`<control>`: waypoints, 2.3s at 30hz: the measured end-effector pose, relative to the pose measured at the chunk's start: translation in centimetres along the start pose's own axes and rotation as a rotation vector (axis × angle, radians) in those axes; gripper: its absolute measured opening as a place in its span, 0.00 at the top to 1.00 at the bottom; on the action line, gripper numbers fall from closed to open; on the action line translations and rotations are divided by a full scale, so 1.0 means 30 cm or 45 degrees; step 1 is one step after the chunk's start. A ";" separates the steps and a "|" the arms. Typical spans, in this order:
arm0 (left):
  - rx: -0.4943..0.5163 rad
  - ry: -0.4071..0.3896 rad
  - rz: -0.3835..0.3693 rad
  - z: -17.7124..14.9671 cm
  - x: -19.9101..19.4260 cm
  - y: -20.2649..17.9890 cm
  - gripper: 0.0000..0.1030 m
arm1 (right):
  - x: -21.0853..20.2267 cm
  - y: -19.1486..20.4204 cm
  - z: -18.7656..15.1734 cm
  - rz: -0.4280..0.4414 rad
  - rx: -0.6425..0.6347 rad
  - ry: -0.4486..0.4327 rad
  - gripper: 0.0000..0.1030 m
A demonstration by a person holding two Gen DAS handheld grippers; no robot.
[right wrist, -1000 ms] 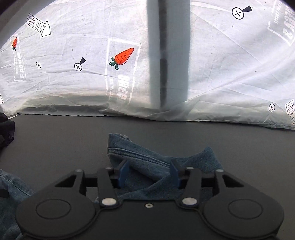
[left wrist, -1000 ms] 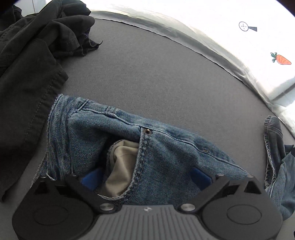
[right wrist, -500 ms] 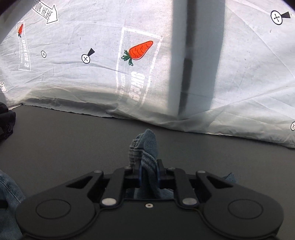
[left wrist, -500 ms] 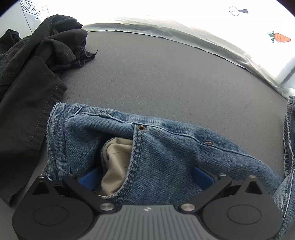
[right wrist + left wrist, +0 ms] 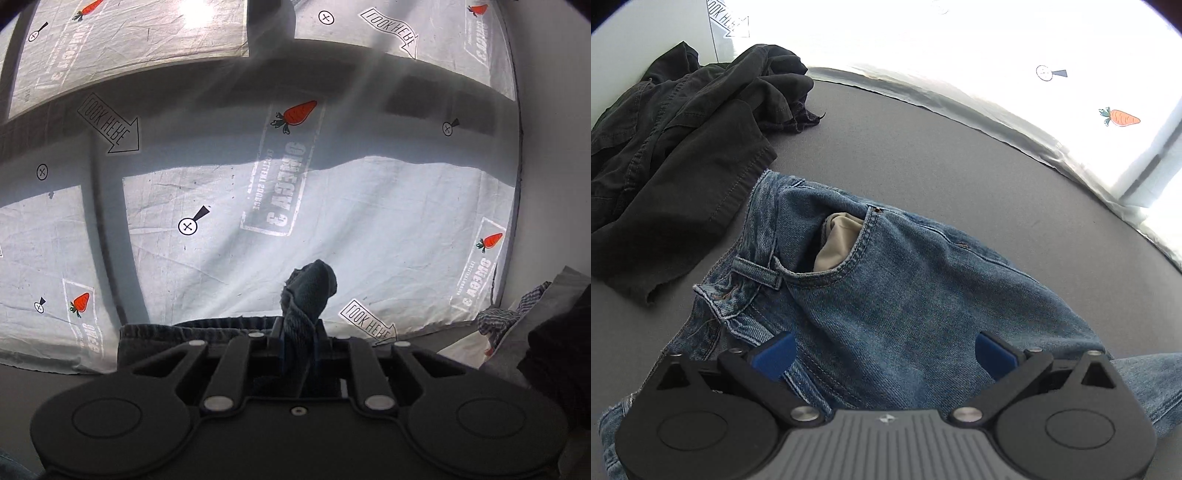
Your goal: Fold clothes
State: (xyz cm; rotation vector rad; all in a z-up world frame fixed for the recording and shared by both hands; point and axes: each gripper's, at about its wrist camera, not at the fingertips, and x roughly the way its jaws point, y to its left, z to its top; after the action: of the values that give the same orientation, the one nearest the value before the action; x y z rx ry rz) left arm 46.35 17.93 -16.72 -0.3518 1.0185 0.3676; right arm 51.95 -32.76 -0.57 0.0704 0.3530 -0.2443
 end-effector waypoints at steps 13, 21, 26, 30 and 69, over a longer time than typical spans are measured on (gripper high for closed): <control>-0.028 0.092 0.007 -0.329 -0.125 -0.132 0.01 | -0.171 -0.337 -0.408 -0.185 -0.062 0.473 0.86; -0.025 0.096 0.028 -0.400 -0.157 -0.183 0.01 | -0.212 -0.312 -0.471 -0.118 -0.192 0.539 0.60; -0.068 0.066 0.032 -0.366 -0.148 -0.185 0.01 | -0.207 -0.298 -0.428 -0.062 -0.161 0.455 0.45; -0.131 0.052 0.057 -0.315 -0.104 -0.180 0.01 | -0.127 -0.285 -0.423 0.055 -0.158 0.470 0.40; -0.250 0.111 0.089 -0.119 0.003 -0.144 0.01 | 0.276 -0.393 -0.300 -0.100 -0.232 0.435 0.54</control>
State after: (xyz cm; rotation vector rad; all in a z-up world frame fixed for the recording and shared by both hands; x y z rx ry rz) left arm 45.66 12.54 -18.01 -0.5136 1.0847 0.5215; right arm 53.53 -45.04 -12.19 -0.0831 0.7175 -0.2769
